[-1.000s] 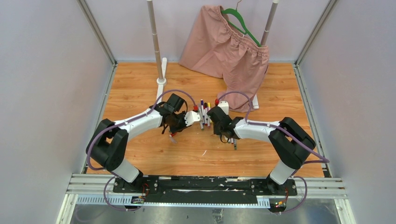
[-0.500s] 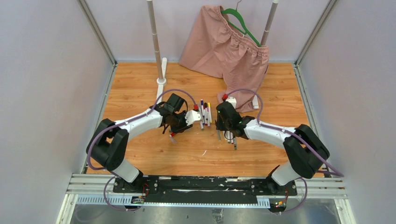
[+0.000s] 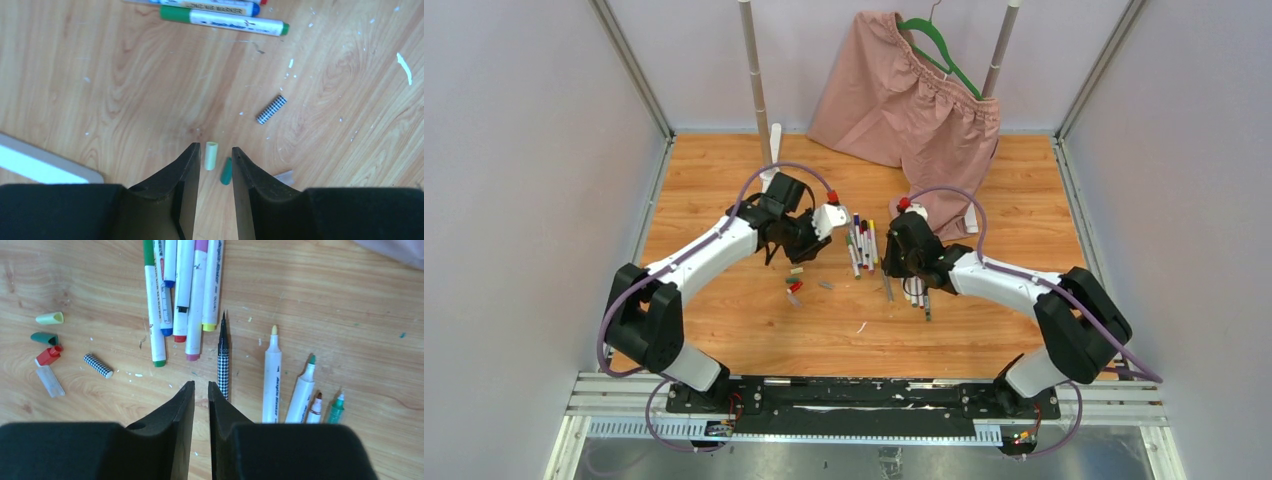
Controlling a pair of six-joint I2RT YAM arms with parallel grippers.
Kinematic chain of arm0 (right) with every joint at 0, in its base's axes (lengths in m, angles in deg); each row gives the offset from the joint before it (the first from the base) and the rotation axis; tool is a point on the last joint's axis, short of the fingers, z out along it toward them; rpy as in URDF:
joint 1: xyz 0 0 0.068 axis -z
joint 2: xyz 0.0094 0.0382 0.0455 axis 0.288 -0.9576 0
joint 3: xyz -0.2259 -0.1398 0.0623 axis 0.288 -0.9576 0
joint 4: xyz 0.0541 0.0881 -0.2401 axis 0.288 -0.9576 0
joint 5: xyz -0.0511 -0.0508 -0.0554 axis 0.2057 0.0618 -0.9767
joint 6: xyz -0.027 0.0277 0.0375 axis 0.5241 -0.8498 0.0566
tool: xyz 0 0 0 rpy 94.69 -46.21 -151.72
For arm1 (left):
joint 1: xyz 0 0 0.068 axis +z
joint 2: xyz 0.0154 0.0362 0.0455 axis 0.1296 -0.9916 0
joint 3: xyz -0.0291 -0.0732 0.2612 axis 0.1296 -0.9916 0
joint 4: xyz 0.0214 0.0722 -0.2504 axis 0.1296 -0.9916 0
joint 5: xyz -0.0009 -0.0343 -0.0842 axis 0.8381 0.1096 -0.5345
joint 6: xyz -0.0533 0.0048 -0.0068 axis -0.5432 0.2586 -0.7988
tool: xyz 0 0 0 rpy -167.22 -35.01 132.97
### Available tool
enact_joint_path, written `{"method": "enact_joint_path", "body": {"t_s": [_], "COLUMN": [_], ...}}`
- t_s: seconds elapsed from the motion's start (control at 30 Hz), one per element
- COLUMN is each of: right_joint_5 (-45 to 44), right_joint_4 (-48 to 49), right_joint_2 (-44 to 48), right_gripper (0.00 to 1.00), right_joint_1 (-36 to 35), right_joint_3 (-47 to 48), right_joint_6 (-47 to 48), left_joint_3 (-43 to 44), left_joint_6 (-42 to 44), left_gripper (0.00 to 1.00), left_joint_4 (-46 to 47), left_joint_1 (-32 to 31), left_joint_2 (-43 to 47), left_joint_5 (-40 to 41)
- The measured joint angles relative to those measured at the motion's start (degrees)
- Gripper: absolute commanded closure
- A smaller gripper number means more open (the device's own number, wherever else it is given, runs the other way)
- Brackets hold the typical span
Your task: Open the pen caps
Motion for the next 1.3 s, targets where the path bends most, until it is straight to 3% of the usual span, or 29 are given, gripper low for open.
{"method": "enact_joint_path", "body": {"t_s": [0.37,0.83,1.1,1.3], "right_joint_5": [8.04,8.90,7.17,6.40], "right_joint_4": [3.48,5.38,2.14,-0.87], "right_joint_2": [-6.12,-7.30,-6.36,-7.58], "right_gripper": [0.86,0.87,0.81,0.73], "right_joint_1": [-1.46,2.29,4.31,4.33], "right_joint_3": [-0.02,-2.80,-2.21,3.93], "right_joint_6": [-0.44,-0.37,1.53,3.32], "left_joint_3": [1.66,1.66,1.68,1.68], "left_joint_6": [-1.73,-1.73,-1.73,-1.75], "left_gripper": [0.65,0.65,0.65,0.65], "left_joint_4": [-4.24,-6.91,-7.69,-7.74], "left_joint_1": [2.40,2.43,2.43,2.43], "left_joint_2": [1.62,4.15,4.15,4.20], "left_joint_5": [-2.62,-2.54,-2.54,-2.58]}}
